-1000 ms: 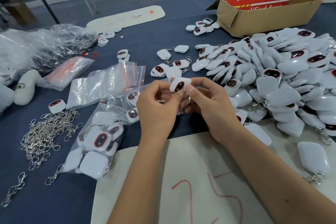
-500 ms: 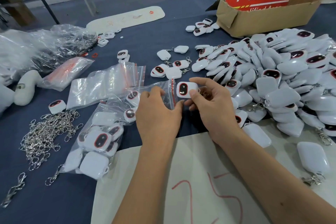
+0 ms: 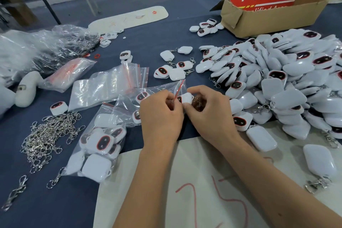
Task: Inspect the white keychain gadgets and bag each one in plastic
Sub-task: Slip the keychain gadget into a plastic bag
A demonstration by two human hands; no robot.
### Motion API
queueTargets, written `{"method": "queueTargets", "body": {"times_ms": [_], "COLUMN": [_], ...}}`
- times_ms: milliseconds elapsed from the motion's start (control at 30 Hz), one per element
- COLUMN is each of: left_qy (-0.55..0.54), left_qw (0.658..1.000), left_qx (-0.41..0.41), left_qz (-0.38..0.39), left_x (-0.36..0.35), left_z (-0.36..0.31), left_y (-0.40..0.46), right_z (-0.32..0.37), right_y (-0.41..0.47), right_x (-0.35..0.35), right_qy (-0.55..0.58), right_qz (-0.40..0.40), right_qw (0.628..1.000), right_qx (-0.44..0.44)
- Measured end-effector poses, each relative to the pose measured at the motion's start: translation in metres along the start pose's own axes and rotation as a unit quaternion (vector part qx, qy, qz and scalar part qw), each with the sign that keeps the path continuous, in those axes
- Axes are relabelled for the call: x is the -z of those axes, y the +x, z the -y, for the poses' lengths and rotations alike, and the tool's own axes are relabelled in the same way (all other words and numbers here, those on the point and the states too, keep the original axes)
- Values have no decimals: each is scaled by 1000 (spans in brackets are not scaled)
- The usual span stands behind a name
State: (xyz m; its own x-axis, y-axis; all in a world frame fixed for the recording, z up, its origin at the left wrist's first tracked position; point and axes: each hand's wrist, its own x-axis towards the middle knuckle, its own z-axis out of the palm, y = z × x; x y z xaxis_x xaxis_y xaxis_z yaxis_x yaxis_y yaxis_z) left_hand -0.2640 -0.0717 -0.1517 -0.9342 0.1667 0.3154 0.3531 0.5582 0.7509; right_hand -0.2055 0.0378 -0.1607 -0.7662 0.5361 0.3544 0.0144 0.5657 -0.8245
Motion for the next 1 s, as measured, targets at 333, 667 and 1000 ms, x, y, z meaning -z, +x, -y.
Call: {"method": "queueTargets", "body": {"times_ms": [333, 667, 1000], "left_qy": [-11, -57, -22], "left_qw": [993, 982, 994], "left_qx": [-104, -153, -86], "left_qz": [-62, -97, 68], "left_x": [2, 3, -8], "left_z": [-11, -11, -4], "left_y": [-6, -8, -5], "right_z": [0, 9, 15], "right_y": [-2, -3, -7], "right_x": [0, 11, 17], "right_qy": [85, 88, -234], "right_qz": [23, 228, -72], "right_qw": [995, 969, 969], "right_qx": [43, 26, 40]}}
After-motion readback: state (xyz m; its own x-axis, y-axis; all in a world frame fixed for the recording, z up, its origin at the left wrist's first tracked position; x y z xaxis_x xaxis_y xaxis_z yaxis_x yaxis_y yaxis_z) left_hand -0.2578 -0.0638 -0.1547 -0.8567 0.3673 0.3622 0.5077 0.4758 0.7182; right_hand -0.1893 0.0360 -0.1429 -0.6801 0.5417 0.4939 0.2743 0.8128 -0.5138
